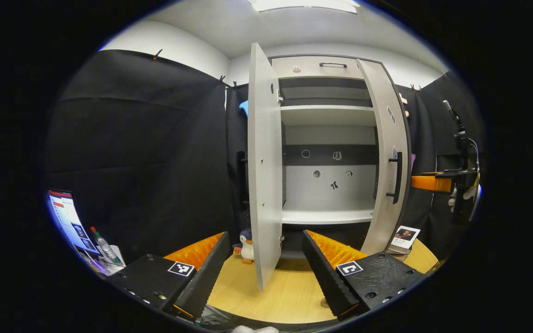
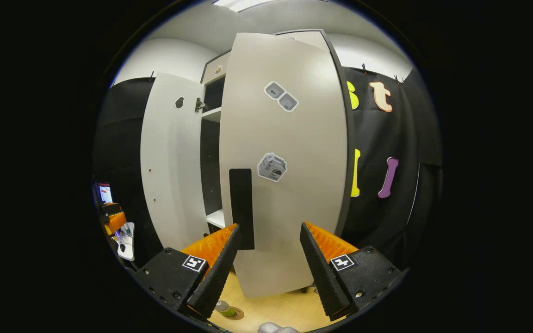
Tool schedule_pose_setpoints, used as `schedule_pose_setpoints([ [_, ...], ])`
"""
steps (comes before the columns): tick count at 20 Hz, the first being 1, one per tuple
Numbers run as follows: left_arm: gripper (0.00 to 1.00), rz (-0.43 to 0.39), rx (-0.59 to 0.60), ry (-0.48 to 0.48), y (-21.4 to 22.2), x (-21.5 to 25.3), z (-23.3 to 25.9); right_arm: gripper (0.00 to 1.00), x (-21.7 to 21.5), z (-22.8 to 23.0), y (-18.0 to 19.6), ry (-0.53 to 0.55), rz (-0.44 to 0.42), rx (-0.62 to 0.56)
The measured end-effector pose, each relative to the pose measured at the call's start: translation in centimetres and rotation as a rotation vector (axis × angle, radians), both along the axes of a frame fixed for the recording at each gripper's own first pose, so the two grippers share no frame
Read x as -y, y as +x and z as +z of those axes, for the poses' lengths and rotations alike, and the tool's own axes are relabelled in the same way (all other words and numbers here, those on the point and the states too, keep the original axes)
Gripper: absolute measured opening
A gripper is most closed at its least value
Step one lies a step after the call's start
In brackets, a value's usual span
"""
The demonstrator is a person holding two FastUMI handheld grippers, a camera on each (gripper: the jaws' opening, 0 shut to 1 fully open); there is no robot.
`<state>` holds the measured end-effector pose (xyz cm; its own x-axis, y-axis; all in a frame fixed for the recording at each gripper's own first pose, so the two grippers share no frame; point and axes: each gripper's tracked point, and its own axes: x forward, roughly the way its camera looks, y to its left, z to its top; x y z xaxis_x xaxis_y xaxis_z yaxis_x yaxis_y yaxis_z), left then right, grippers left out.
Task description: Grasp the bottle in the cabinet with the left hand and place it on the coaster, then close the right door with the right hand and the left door with the left hand.
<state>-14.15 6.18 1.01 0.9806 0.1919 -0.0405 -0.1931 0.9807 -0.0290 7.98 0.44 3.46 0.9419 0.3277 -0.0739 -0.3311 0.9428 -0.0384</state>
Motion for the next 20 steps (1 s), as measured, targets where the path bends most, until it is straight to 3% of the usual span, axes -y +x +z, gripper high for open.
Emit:
schedule_pose_setpoints([
  [6, 0.95, -0.002, 0.009, 0.057, 3.2, -4.8, 0.7, 0.8, 1.5, -0.8, -2.4, -0.025, -0.096, -0.021],
  [11, 0.96, 0.007, 0.042, 0.02, 6.5, -10.3, 0.7, 0.8, 2.9, -2.9, -5.7, -0.064, -0.209, -0.066],
  [15, 0.95, 0.035, 0.07, 0.042, 9.8, -14.9, 1.6, 0.81, 3.2, -4.6, -8.3, -0.045, -0.281, -0.113],
  [20, 0.95, 0.027, 0.117, 0.01, 13.4, -16.6, 3.7, 0.81, 3.0, -5.5, -9.5, -0.042, -0.318, -0.124],
])
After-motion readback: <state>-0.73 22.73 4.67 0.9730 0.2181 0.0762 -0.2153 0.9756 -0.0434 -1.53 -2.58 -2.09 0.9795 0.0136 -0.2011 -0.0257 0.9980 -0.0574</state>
